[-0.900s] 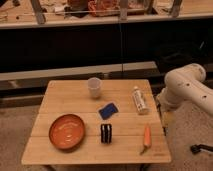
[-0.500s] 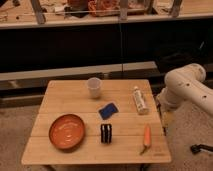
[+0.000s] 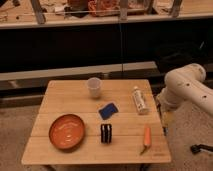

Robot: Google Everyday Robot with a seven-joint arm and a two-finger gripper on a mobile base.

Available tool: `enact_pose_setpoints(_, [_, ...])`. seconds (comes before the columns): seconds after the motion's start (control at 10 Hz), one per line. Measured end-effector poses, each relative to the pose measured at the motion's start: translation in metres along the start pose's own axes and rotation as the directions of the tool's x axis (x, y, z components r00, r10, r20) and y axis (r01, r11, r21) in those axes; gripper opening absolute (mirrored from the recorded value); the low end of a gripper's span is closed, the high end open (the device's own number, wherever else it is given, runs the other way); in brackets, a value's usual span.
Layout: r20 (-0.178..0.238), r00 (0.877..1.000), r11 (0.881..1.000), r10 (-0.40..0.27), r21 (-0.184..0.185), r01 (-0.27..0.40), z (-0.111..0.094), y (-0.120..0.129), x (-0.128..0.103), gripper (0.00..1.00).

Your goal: Knock the eraser over

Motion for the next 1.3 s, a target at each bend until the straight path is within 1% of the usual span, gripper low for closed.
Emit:
enact_pose_setpoints(0.5, [0.000,1.000,1.000,0.000,0.000,0.000,0.000,0.000,0.000,0.80])
enact_pose_setpoints(0.6, [0.005,1.000,1.000,-0.013,-0.002,0.013,0.003,0.002,-0.003,0.80])
enact_pose_setpoints(0.7, [0.015,0.999,0.999,-0.035,-0.004,0.035,0.008,0.006,-0.009,0.80])
enact_pose_setpoints(0.9, [0.042,0.995,0.995,-0.096,-0.007,0.096,0.022,0.015,-0.036,0.80])
enact_pose_setpoints(1.3, [0.055,0.985,0.987,-0.162,-0.009,0.162,0.033,0.022,-0.047,0.80])
